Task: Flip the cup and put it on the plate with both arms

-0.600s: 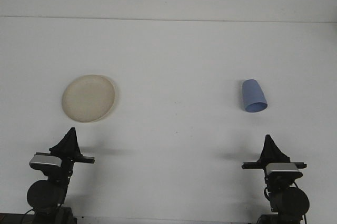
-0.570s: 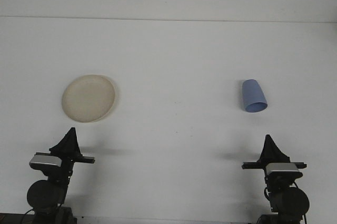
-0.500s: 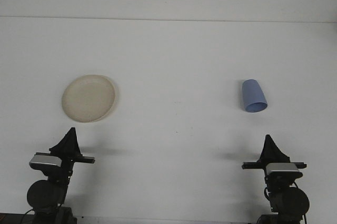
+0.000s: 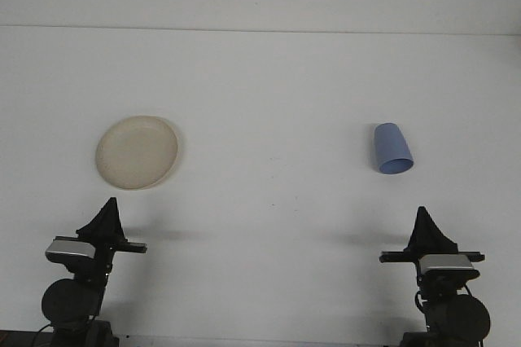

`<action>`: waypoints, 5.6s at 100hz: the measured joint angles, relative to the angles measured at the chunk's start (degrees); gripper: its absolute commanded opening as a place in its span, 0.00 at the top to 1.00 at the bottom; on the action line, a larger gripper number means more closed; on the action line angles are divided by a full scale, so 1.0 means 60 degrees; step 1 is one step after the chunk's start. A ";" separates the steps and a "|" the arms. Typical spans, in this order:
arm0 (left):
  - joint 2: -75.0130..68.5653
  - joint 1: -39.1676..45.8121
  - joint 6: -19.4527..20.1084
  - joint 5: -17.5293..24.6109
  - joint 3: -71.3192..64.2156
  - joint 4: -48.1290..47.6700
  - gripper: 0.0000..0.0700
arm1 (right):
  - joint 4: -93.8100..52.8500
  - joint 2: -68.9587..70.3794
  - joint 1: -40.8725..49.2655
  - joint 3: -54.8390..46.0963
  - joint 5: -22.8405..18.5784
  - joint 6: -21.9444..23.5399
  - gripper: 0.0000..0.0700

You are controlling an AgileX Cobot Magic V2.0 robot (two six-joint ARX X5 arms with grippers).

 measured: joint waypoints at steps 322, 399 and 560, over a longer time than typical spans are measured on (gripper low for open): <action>0.0000 0.0000 0.0000 0.0000 0.0000 0.0000 0.98 | 0.2816 1.1438 -0.2488 0.3355 -0.2259 -0.1107 0.33; 0.0000 0.0000 0.0000 0.0004 0.0000 0.0000 0.98 | 0.7599 1.5001 -0.2488 0.3027 -0.2346 -0.1089 0.34; 0.0000 0.0000 0.0000 0.0000 0.0000 0.0000 0.98 | 0.6739 1.2877 -0.2339 0.3748 -0.3475 -0.0390 0.99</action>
